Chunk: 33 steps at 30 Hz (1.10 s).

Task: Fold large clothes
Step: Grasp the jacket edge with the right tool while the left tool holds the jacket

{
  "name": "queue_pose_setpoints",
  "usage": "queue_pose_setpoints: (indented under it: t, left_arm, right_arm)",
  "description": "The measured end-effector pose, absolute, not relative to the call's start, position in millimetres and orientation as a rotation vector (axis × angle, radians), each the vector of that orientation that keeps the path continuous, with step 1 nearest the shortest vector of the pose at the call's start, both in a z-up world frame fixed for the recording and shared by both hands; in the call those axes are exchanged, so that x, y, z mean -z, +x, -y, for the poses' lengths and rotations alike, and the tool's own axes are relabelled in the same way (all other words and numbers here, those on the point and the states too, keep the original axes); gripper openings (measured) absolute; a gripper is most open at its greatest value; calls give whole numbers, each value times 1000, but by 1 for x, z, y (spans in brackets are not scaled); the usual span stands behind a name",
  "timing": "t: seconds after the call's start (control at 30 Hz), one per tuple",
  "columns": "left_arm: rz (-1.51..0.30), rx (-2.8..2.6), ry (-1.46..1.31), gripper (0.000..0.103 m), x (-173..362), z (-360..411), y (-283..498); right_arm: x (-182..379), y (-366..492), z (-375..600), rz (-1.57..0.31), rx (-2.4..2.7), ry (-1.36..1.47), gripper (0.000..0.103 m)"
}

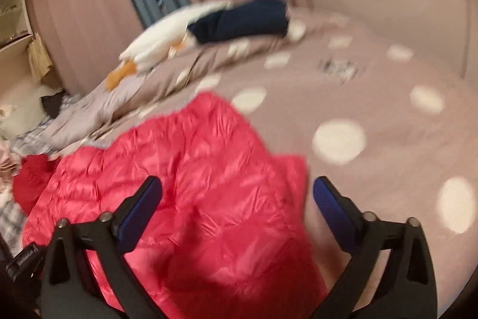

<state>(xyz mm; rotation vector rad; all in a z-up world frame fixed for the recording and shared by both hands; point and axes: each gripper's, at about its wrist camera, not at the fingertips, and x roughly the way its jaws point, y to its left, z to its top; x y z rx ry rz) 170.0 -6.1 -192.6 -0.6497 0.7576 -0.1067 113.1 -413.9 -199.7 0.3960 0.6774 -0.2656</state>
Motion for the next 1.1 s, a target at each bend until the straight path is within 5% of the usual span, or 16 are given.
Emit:
queue_pose_setpoints:
  t: [0.03,0.13,0.5,0.7,1.0,1.1]
  left_arm:
    - [-741,95,-660,40,190,0,168]
    - [-720,64,-685,39,186,-20,164]
    - [-564,-14,-718,39,172,-38,151]
    - [-477,183,-510,40,121,5,140]
    - [-613,760,-377,66,117,102,141]
    - [-705,800,-298,68,147,135,148]
  right_arm:
    - [206,115,410,-713,301,385,52]
    - [215,123,398,-745,219,441,44]
    - [235,146,345,-827,146,305,46]
    - [241,151,365,-863,107,415,46]
    - [248,142,399,-869,37,686,45]
    - [255,129,435,-855,45,901,59]
